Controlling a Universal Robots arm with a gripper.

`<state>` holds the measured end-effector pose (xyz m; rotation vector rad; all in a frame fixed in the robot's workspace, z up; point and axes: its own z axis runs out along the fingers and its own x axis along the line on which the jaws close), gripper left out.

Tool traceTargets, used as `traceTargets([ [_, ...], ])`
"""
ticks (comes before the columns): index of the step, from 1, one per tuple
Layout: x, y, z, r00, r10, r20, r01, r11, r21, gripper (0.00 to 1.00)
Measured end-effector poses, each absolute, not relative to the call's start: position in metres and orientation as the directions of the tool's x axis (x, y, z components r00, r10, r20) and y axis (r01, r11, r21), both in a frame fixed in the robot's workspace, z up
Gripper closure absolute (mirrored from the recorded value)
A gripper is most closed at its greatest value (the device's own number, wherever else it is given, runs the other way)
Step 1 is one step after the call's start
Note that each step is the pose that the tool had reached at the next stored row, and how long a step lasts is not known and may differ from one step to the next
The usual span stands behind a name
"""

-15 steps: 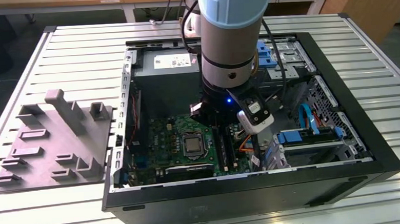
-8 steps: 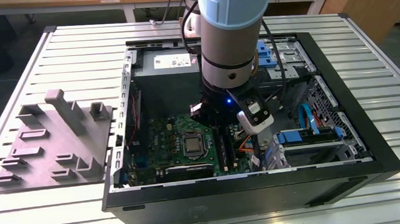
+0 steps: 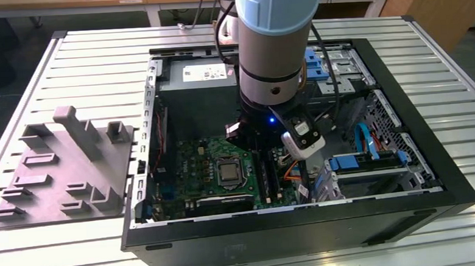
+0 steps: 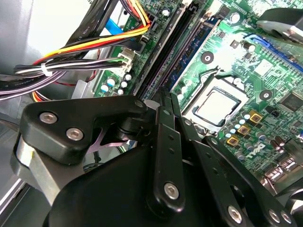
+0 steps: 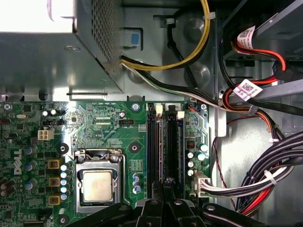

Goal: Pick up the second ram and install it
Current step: 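Insert the second ram into the second slot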

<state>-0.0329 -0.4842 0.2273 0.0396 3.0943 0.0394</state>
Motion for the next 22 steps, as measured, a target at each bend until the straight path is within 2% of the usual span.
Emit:
traceTargets([
  [22,-0.034,-0.4843,0.2247,-0.999,0.026,-0.046,0.025,0.999,0.026,0.89],
])
